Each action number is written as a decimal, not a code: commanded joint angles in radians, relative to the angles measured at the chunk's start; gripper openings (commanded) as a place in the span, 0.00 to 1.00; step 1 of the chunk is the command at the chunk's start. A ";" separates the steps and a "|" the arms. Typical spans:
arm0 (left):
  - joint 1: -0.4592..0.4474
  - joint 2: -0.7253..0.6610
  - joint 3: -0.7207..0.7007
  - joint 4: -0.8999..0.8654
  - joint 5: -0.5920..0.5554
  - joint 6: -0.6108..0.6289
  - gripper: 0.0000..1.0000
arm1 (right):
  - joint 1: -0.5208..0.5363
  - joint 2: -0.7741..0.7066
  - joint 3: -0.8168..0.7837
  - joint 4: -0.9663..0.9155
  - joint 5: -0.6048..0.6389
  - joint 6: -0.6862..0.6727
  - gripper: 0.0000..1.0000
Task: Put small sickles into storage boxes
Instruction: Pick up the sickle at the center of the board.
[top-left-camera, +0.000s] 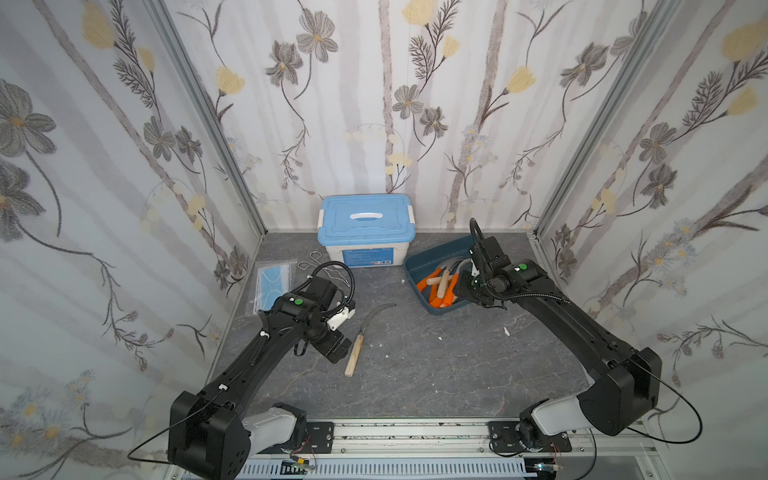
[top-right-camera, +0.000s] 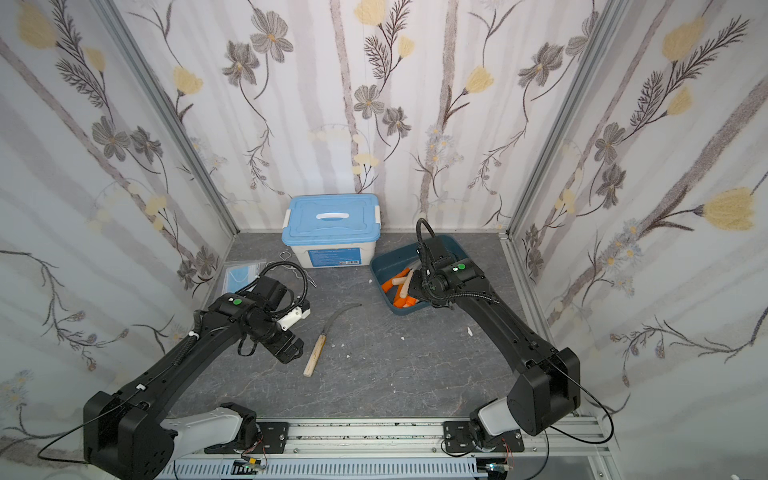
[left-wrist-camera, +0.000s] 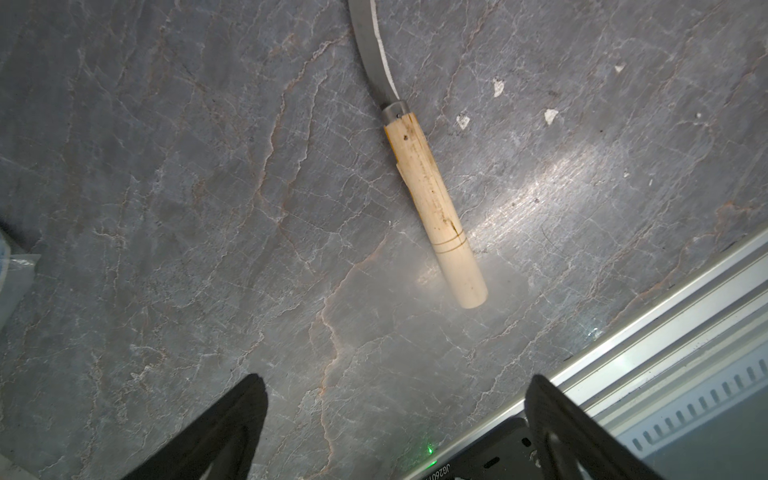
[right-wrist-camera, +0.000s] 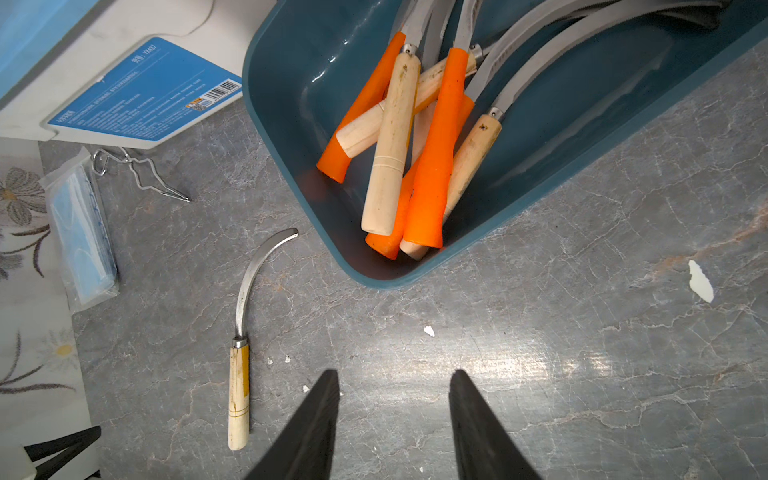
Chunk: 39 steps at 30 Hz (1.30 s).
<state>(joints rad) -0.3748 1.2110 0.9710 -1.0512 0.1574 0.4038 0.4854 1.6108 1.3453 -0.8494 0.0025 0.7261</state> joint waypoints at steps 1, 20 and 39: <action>-0.012 -0.001 -0.008 0.003 -0.001 -0.006 1.00 | 0.002 -0.008 -0.011 0.040 0.014 0.024 0.46; -0.146 0.242 0.055 0.137 -0.085 -0.193 0.99 | 0.001 -0.122 -0.086 0.000 0.047 0.056 0.46; -0.216 0.373 0.011 0.305 -0.150 -0.389 0.96 | 0.001 -0.170 -0.119 -0.065 0.077 0.078 0.46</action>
<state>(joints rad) -0.5903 1.5761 0.9905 -0.7742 0.0471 0.0612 0.4850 1.4456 1.2339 -0.9188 0.0555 0.7853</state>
